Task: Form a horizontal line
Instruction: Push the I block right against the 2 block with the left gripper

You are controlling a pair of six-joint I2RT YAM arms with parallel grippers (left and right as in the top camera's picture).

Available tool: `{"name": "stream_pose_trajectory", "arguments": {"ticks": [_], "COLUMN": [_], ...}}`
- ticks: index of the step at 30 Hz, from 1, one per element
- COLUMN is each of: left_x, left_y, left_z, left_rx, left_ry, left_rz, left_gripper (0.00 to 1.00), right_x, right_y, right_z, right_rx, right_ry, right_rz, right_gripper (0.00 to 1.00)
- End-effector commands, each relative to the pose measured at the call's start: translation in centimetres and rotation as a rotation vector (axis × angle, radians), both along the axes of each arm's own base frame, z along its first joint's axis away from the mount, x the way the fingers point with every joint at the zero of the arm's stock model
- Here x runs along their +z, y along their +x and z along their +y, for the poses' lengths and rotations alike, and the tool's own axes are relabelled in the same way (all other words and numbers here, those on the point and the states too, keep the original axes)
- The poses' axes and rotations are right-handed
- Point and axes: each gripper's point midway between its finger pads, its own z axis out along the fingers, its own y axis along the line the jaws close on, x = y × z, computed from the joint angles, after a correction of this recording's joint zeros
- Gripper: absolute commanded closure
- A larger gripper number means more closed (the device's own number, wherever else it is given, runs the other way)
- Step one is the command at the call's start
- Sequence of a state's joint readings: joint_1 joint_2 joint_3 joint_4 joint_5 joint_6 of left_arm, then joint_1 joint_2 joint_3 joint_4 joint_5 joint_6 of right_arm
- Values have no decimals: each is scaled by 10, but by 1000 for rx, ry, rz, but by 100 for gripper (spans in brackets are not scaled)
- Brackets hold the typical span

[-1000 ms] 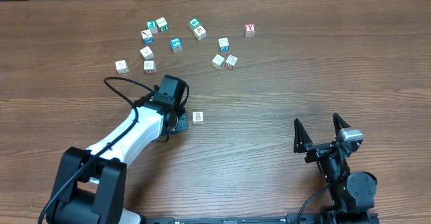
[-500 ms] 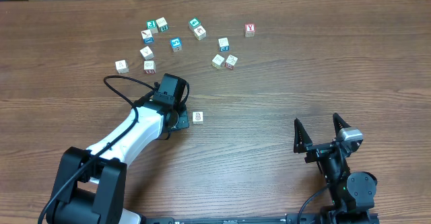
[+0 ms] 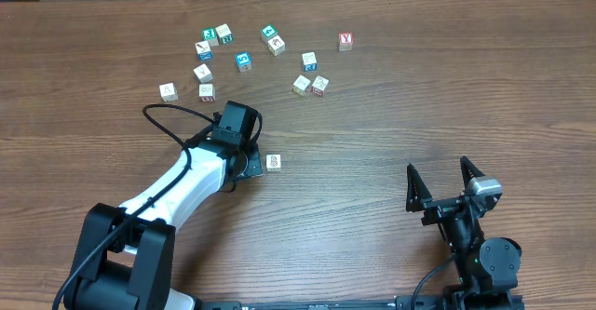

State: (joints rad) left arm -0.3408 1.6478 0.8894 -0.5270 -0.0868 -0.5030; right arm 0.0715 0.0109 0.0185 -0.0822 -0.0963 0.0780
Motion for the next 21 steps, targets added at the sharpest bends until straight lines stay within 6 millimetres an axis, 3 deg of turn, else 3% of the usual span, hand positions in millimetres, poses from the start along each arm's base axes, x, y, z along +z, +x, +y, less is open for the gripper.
{"name": "stream_pose_trajectory", "arguments": {"ticks": [1, 6, 12, 21], "left_x": [-2, -6, -8, -9], "left_y": [-5, -18, -40, -46], "left_z": [-2, 1, -15, -16], "left_rx": [11, 10, -18, -20], "left_ry": [-9, 4, -94, -102], "left_rz": [18, 75, 178, 203], "left_gripper": [95, 95, 95, 95], "right_x": [-2, -2, -2, -2], "right_y": [1, 1, 1, 1], "right_z": [-4, -4, -4, -4], "right_rx": [-21, -21, -21, -21], "right_ry": [-1, -1, -1, -1], "right_rz": [-2, -3, -2, -2], "right_gripper": [0, 0, 0, 0]}}
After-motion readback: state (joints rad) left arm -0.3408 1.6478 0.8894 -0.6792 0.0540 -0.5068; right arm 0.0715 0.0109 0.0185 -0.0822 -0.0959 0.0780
